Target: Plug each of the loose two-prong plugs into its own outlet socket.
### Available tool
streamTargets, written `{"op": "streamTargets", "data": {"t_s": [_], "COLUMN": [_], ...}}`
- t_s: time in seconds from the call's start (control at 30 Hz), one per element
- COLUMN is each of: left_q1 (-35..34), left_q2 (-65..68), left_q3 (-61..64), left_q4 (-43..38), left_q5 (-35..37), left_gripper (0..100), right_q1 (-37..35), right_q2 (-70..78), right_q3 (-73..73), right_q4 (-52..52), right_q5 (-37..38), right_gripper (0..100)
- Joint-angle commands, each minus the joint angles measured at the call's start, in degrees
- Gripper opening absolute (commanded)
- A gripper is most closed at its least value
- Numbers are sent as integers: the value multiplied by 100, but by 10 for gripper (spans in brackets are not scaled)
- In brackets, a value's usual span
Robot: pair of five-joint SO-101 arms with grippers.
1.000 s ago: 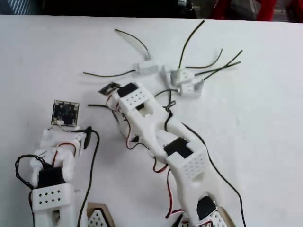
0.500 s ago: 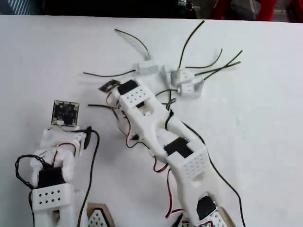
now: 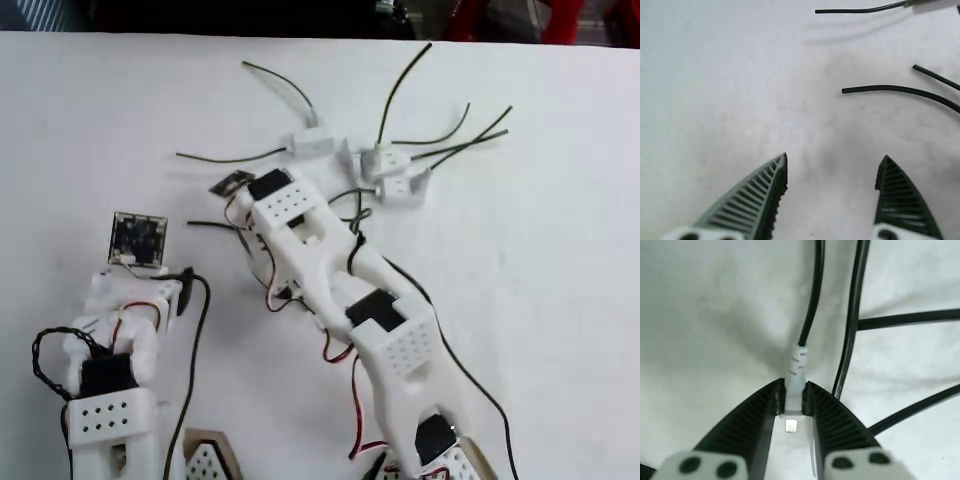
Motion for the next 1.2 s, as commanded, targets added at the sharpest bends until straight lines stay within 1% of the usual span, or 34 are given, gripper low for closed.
{"op": "streamTargets", "data": {"t_s": [0.0, 0.3, 0.47, 0.7, 1.07, 1.17], "left_q1": [4, 4, 4, 4, 4, 101], "left_q2": [-127, -127, -127, -127, -127, -127], "left_q3": [-26, -26, -26, -26, -26, -35], "left_q4": [35, 26, 26, 26, 18, 18], "left_q5": [-53, -53, -53, -44, -35, -26], "left_gripper": [286, 286, 286, 286, 286, 286], "right_q1": [-84, -84, -136, -110, -119, -127], "right_q2": [-479, -2563, -3486, -4655, -6334, -6774], "right_q3": [-176, -114, 492, 1855, 4484, 5222], "right_q4": [295, 778, 646, -154, -2686, -3371], "right_q5": [9, -53, -343, -360, -369, -369], "right_gripper": [17, 17, 17, 17, 17, 17]}}
